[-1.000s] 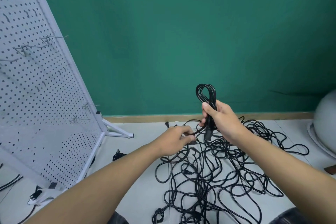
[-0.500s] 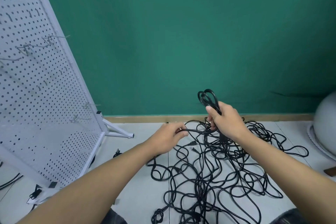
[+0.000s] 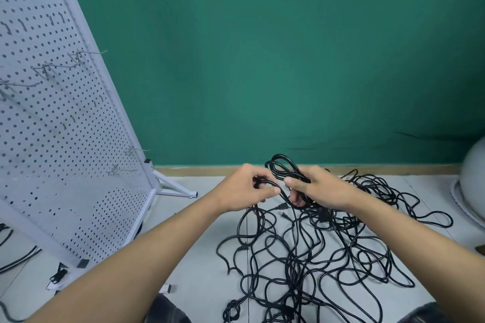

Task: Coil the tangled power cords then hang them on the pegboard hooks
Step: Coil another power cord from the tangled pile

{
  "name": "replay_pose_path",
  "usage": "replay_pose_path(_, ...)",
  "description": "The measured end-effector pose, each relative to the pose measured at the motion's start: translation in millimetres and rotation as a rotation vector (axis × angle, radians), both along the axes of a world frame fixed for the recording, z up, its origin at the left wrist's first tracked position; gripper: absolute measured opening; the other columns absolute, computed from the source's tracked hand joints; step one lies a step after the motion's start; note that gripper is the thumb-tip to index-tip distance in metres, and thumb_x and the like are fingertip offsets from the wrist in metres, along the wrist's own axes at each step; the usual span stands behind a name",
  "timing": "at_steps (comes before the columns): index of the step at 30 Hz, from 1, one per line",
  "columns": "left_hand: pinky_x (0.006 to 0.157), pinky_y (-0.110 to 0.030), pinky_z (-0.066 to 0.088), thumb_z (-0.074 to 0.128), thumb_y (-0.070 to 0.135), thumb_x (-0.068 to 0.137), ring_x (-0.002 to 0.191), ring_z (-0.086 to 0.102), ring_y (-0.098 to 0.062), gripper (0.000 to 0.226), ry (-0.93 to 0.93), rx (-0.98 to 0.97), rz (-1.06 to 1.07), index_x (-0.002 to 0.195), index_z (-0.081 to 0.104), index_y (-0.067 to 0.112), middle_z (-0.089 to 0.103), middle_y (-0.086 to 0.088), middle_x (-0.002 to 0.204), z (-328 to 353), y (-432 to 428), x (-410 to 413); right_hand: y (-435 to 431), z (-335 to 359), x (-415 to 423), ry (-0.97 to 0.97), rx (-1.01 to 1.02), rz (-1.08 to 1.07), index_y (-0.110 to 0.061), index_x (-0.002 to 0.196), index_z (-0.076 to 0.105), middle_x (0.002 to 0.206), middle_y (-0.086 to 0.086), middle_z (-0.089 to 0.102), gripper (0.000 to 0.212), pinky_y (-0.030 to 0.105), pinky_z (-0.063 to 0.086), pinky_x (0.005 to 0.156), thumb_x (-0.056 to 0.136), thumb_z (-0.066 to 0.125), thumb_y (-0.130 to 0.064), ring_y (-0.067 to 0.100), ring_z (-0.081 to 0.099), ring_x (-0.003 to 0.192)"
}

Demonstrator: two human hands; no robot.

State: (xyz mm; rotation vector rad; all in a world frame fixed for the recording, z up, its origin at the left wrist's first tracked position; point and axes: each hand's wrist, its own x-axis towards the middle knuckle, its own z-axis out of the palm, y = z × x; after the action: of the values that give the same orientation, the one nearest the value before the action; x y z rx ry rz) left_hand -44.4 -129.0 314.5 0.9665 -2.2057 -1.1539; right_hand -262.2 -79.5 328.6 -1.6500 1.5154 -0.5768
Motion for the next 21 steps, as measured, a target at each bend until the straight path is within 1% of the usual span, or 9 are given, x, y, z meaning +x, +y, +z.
replay_pose_path(2, 0.069, -0.037, 0.048, 0.078, 0.033, 0.088, 0.068, 0.052, -0.013, 0.006, 0.015, -0.011, 0.049, 0.090, 0.073, 0.030, 0.067, -0.006, 0.078, -2.6, 0.5, -1.4, 3.4, 3.8, 1.3, 0.026, 0.014, 0.051, -0.011, 0.095, 0.062, 0.081, 0.001, 0.077, 0.026, 0.027, 0.053, 0.071, 0.107, 0.053, -0.032, 0.013, 0.068, 0.071)
replay_pose_path(5, 0.071, -0.035, 0.051, 0.083, 0.027, 0.086, 0.069, 0.057, -0.014, 0.009, 0.062, -0.039, 0.105, 0.089, 0.075, 0.025, 0.072, 0.000, 0.081, -2.4, 3.2, -4.3, 7.4, 6.1, 1.8, -0.039, 0.061, 0.086, -0.011, 0.097, 0.064, 0.085, 0.000, 0.076, 0.027, 0.026, 0.054, 0.073, 0.106, 0.054, -0.035, 0.013, 0.069, 0.074)
replay_pose_path(8, 0.075, -0.032, 0.054, 0.090, 0.025, 0.077, 0.072, 0.066, -0.014, 0.020, 0.133, -0.081, 0.204, 0.084, 0.072, 0.021, 0.074, 0.005, 0.079, 1.4, 6.9, -6.0, 9.3, 9.0, 2.7, -0.097, 0.104, 0.087, -0.017, 0.112, 0.065, 0.105, 0.004, 0.077, 0.025, 0.027, 0.056, 0.072, 0.104, 0.056, -0.039, 0.013, 0.071, 0.078)
replay_pose_path(11, 0.060, -0.027, 0.047, 0.097, 0.028, 0.067, 0.058, 0.054, -0.009, 0.039, 0.181, -0.108, 0.312, 0.080, 0.061, 0.020, 0.066, 0.007, 0.069, 5.4, 8.9, -7.5, 10.9, 15.5, 3.2, -0.144, 0.150, 0.123, -0.017, 0.116, 0.064, 0.109, 0.006, 0.078, 0.024, 0.030, 0.055, 0.074, 0.104, 0.058, -0.037, 0.013, 0.067, 0.079)
replay_pose_path(13, 0.057, -0.032, 0.042, 0.099, 0.031, 0.062, 0.056, 0.045, -0.011, 0.050, 0.214, -0.095, 0.344, 0.080, 0.055, 0.021, 0.059, 0.004, 0.065, 7.4, 9.6, -6.9, 11.6, 17.6, 4.4, -0.160, 0.173, 0.151, -0.013, 0.111, 0.063, 0.107, 0.009, 0.078, 0.022, 0.030, 0.056, 0.076, 0.103, 0.061, -0.034, 0.014, 0.067, 0.081)
replay_pose_path(15, 0.057, -0.028, 0.041, 0.100, 0.033, 0.059, 0.056, 0.041, -0.009, 0.052, 0.207, -0.125, 0.341, 0.079, 0.053, 0.020, 0.054, 0.005, 0.064, 9.7, 11.8, -6.2, 12.9, 18.5, 5.9, -0.145, 0.178, 0.164, -0.011, 0.106, 0.063, 0.099, 0.009, 0.078, 0.023, 0.028, 0.056, 0.075, 0.101, 0.065, -0.034, 0.016, 0.068, 0.081)
replay_pose_path(18, 0.056, -0.023, 0.042, 0.098, 0.038, 0.061, 0.058, 0.042, -0.006, 0.051, 0.133, -0.242, 0.298, 0.078, 0.054, 0.021, 0.053, 0.011, 0.065, 11.2, 14.0, -5.8, 14.6, 20.0, 9.0, -0.123, 0.215, 0.164, -0.011, 0.099, 0.060, 0.081, 0.006, 0.069, 0.020, 0.019, 0.051, 0.058, 0.101, 0.065, -0.030, 0.014, 0.064, 0.070)
replay_pose_path(20, 0.058, -0.030, 0.046, 0.096, 0.041, 0.064, 0.062, 0.045, -0.009, 0.049, 0.082, -0.327, 0.259, 0.078, 0.052, 0.022, 0.053, 0.011, 0.065, 9.0, 12.6, -7.0, 14.2, 19.1, 11.8, -0.080, 0.232, 0.146, -0.012, 0.095, 0.057, 0.073, 0.000, 0.063, 0.016, 0.016, 0.045, 0.049, 0.104, 0.062, -0.025, 0.008, 0.059, 0.058)
replay_pose_path(21, 0.060, -0.034, 0.049, 0.094, 0.040, 0.066, 0.064, 0.047, -0.010, 0.047, 0.068, -0.337, 0.248, 0.080, 0.053, 0.022, 0.054, 0.010, 0.067, 7.8, 11.8, -8.2, 13.2, 17.4, 13.1, -0.042, 0.212, 0.140, -0.013, 0.093, 0.057, 0.069, -0.005, 0.063, 0.016, 0.016, 0.044, 0.051, 0.104, 0.060, -0.025, 0.006, 0.058, 0.056)
